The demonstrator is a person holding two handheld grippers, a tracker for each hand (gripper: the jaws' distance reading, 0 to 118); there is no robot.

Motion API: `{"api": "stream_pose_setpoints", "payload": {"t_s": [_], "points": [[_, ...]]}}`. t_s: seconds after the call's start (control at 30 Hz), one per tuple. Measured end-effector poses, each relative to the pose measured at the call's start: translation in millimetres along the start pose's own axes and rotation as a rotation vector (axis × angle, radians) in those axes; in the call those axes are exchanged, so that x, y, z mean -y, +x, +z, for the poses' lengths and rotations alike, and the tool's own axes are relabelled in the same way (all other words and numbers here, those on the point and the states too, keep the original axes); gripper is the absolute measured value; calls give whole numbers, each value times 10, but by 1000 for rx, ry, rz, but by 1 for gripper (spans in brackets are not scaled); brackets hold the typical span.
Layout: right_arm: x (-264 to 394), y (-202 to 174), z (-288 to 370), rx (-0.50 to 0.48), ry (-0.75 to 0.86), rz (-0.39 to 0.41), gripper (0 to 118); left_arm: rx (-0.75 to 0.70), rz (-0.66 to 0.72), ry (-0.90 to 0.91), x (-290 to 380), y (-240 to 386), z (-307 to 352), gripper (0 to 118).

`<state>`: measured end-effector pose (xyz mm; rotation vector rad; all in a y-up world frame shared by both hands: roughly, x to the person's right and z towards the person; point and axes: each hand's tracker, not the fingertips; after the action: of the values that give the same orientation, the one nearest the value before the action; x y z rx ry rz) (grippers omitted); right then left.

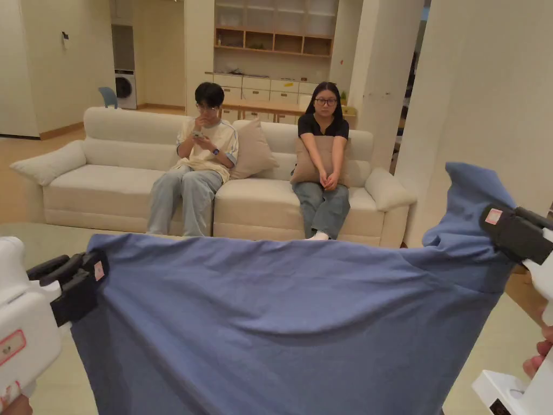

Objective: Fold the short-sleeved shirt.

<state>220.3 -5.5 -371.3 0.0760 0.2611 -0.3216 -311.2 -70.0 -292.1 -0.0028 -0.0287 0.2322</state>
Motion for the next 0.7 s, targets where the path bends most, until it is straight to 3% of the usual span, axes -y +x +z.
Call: {"api": "stream_pose_setpoints", "payload": {"t_s": [0.17,0.27,0.33,0.47,0.7], "points": [[-772,-9,873,-33,167,-35,3,8,-50,163,-836,226,694,3],[-1059,-113,1398,-92,274,-46,3,145,6,258,-1281,374,1192,3],[-1215,-88,1680,-101,348,-48,3,145,-45,326,-1505,497,1536,3],[-1381,-162,2215,-143,450,-110,3,113,-147,431,-1693,646,2049,3],[-1551,-236,2609,-163,506,-91,3,95,-198,487,-1699,722,2470,3]]}}
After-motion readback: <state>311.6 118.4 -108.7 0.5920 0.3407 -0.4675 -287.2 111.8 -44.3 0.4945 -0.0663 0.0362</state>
